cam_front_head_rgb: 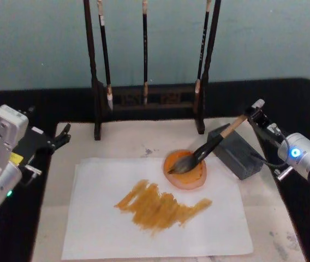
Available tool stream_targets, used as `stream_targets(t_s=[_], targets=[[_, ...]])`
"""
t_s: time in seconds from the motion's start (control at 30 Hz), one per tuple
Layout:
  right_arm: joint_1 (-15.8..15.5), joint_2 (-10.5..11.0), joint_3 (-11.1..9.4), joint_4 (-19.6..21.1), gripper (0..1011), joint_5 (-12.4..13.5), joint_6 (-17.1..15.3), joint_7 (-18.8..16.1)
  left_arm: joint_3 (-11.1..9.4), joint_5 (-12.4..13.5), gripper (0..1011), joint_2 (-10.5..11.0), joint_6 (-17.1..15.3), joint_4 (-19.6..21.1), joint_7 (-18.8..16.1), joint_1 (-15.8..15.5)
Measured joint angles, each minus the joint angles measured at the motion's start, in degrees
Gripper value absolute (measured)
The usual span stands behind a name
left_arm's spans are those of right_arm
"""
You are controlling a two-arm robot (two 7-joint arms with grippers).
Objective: Pick up the brush from the inkstone, write on the paper, then place the brush back to its original position.
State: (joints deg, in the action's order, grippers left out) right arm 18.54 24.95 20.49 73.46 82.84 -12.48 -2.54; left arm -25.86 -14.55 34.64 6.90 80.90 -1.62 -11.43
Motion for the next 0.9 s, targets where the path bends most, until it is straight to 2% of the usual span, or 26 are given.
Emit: stream_targets(t_s=[0.27,0.9], targets=[[0.35,0.26,0.62,-0.83,161,1.60,0.26,0.64,0.00,0.00,1010,0.00,0.00,0.00,0.00,0.00],[0.61,0.45,0.90,-1.79,161,7.47,-0.15,2.89,0.00,0.00,1010,0.00,0.01,0.00,0.00,0.00]])
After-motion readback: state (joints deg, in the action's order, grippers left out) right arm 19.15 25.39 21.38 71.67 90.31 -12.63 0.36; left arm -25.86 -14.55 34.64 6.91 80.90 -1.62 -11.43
